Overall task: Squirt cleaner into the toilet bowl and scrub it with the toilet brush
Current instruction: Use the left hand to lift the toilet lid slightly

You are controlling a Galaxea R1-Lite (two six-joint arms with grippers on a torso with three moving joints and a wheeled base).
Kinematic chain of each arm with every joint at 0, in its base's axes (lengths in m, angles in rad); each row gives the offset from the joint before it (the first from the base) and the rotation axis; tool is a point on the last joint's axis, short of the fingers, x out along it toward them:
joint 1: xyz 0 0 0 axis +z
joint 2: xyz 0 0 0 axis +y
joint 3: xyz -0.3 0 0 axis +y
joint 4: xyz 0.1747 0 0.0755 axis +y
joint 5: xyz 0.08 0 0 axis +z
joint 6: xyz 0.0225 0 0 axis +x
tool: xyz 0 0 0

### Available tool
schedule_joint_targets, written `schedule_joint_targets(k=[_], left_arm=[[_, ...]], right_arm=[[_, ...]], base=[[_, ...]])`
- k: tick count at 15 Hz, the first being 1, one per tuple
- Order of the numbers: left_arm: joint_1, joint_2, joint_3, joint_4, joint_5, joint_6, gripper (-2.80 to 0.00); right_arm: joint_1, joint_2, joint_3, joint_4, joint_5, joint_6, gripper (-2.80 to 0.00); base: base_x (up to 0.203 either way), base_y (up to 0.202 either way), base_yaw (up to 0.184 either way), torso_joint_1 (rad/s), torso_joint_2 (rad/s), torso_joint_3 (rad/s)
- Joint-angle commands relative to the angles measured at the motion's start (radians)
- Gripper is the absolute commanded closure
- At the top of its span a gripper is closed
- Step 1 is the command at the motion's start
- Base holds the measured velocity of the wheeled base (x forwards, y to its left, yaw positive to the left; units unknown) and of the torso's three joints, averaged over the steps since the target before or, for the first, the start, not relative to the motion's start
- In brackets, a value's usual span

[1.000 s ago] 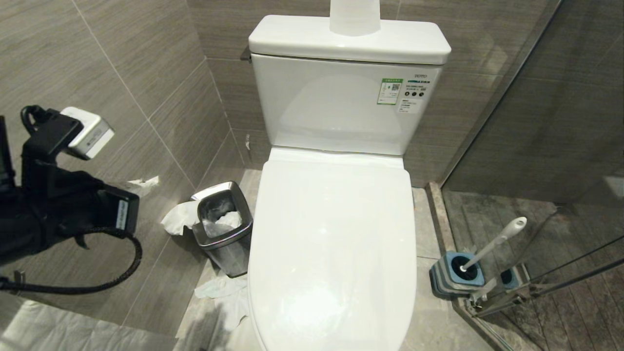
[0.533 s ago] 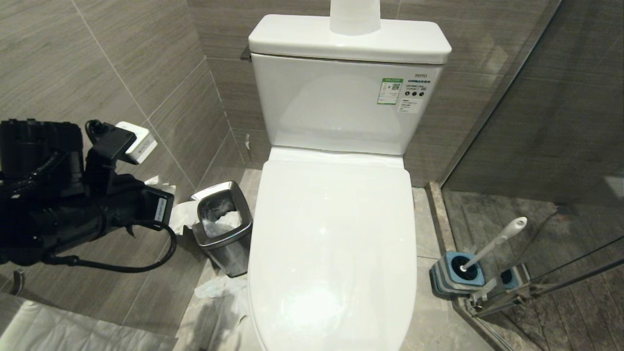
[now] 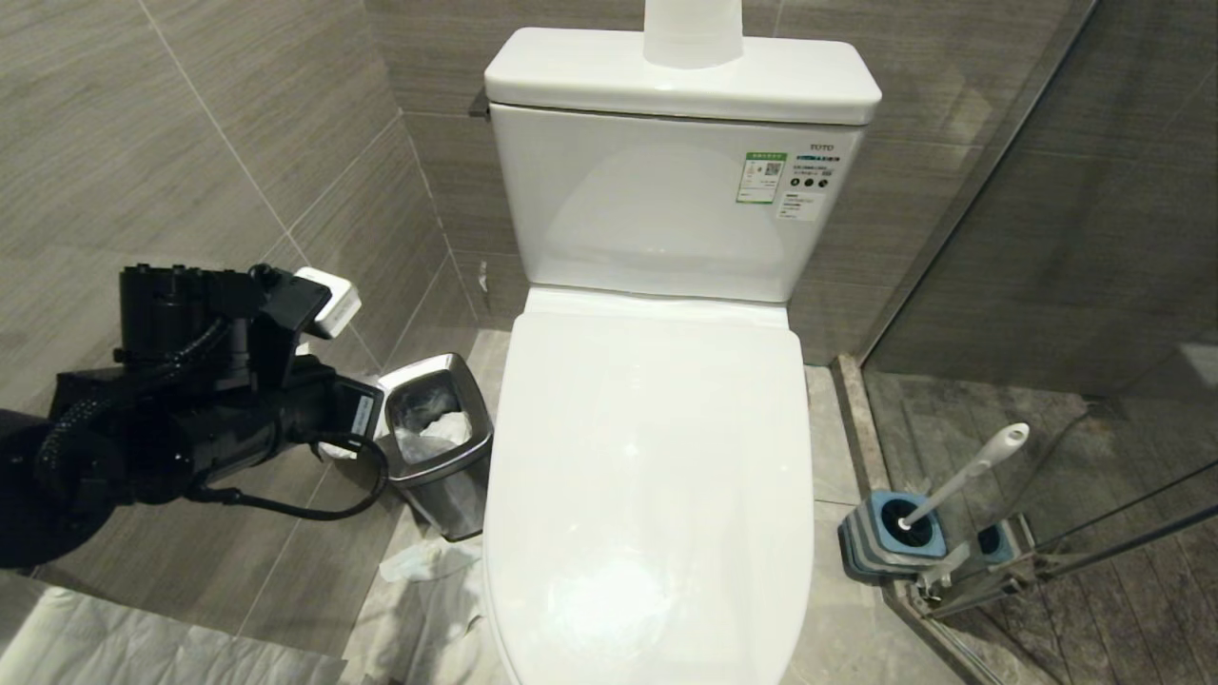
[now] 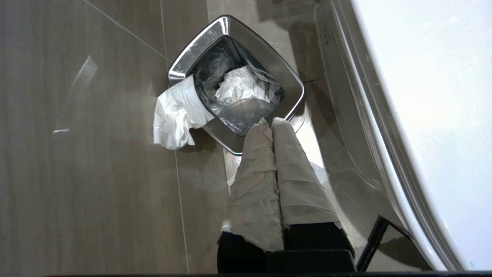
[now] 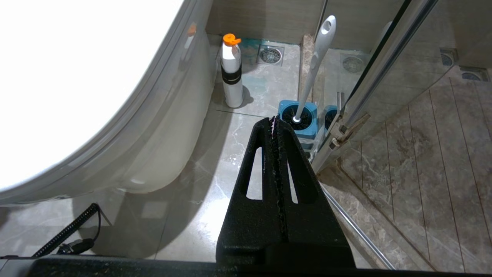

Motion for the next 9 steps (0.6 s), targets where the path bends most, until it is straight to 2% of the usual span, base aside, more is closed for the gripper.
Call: schedule_joint_targets(k=[1,5,7,9], left_arm=[[0.002,0.056,-0.001,-0.011,-0.005,-0.002,0.0],[0.051,0.11,0.002,-0.005,-0.071,-0.011,0.0],[0.056,0.135,0.011,0.004,-0.138,-0.068,0.0],[0.056,0.161,0.014,0.026,-0.161,-0.117,0.0]], right_arm=[[0.0,0.0,0.0,0.0,0.0,0.001,0.0],[0.0,0.0,0.0,0.0,0.0,0.001,0.0],[0.0,0.0,0.0,0.0,0.0,0.001,0.0],[0.0,0.0,0.0,0.0,0.0,0.001,0.0]], base=[[0.0,0.0,0.0,0.0,0.0,0.0],[0.0,0.0,0.0,0.0,0.0,0.0],[0.0,0.0,0.0,0.0,0.0,0.0],[0.0,0.0,0.0,0.0,0.0,0.0]])
